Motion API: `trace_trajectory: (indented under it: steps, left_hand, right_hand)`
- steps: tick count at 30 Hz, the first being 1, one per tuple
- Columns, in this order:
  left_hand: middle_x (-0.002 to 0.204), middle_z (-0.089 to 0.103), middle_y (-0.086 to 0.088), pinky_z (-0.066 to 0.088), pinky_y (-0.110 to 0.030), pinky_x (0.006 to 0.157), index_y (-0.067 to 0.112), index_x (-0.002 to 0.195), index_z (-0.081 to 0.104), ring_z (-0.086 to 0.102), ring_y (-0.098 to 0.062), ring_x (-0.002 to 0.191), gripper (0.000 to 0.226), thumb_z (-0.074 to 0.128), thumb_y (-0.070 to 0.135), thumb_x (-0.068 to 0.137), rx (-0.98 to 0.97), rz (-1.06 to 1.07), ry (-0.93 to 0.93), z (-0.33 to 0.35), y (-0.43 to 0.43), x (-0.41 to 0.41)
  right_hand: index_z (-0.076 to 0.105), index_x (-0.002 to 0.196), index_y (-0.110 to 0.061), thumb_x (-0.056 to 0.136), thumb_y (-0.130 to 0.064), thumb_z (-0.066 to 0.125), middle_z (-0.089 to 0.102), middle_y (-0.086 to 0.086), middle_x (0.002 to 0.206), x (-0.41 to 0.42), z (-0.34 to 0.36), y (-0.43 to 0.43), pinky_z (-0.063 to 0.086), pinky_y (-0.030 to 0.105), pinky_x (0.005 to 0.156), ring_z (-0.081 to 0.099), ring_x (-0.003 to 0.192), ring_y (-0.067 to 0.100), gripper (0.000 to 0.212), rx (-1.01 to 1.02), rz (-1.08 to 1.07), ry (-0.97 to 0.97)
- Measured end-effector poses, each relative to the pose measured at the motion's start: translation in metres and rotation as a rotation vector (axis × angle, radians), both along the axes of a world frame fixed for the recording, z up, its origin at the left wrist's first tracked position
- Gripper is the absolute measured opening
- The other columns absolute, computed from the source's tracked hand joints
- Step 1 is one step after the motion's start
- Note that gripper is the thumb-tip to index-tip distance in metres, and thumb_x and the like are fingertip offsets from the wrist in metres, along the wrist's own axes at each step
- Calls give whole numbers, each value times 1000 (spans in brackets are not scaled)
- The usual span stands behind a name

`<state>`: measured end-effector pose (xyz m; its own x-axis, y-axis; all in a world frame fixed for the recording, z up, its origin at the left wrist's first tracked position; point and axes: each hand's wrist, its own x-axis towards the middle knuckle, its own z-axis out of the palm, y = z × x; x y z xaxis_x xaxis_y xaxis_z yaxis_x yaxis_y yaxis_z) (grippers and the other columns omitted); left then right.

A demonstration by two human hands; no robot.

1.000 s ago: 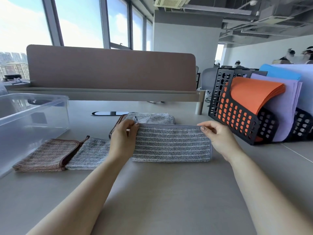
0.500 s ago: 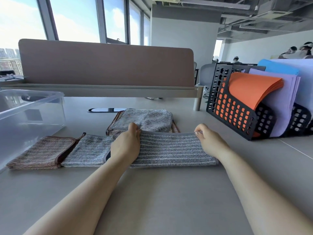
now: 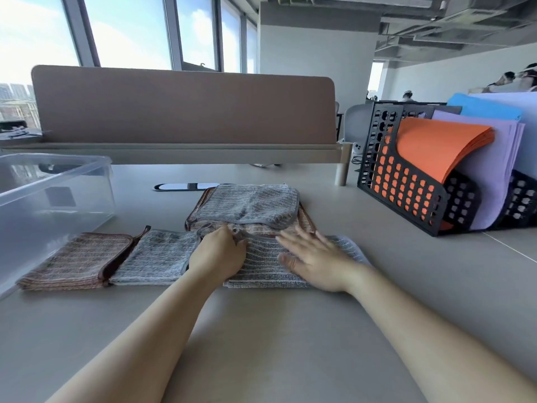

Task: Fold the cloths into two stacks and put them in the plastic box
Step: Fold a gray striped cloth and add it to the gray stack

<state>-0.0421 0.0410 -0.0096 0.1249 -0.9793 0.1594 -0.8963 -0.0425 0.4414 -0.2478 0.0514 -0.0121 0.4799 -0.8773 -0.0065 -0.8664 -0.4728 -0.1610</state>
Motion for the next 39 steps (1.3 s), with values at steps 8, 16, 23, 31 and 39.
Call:
trace_trajectory:
  steps: [8, 16, 23, 31, 39]
  left_hand:
    - [88, 54, -3, 38, -33, 57, 14, 107, 42, 50, -27, 73, 28, 30, 38, 100, -37, 17, -147, 4, 12, -6]
    - [100, 62, -7, 38, -34, 61, 14, 95, 38, 54, -27, 80, 23, 38, 37, 98, -7, 29, -183, 4, 12, -11]
    - [77, 52, -5, 40, -30, 63, 15, 68, 44, 50, -27, 76, 35, 59, 41, 86, 18, -28, -55, 11, 14, -4]
    - [94, 58, -6, 48, -35, 72, 13, 106, 53, 54, -28, 84, 27, 54, 33, 88, -71, -71, 62, 35, 21, -19]
    - [121, 62, -7, 49, -33, 85, 14, 134, 39, 58, -27, 107, 53, 56, 18, 84, -244, -346, 187, 55, 33, -81]
  right_hand:
    - [-5, 150, -34, 78, -74, 0, -12, -18, 157, 2, 0, 2, -14, 39, 117, -21, 143, 6, 82, 11, -11, 64]
    - [-6, 149, -40, 80, -75, 8, -12, -20, 157, 8, -1, 8, -11, 40, 118, -19, 144, 7, 78, 35, 66, 95]
    - [1, 149, -40, 85, -71, 13, -5, -18, 158, 10, 0, 10, -9, 40, 119, -14, 145, 7, 72, 40, 80, 6]
    - [8, 152, -28, 97, -55, 20, 0, -10, 160, 1, -2, 10, -6, 38, 119, -10, 146, 12, 62, 25, -6, 29]
    - [63, 93, -8, 94, -51, 41, 67, 7, 79, -34, 36, 3, 52, 29, 62, 63, 68, 19, 48, 386, -403, -1291]
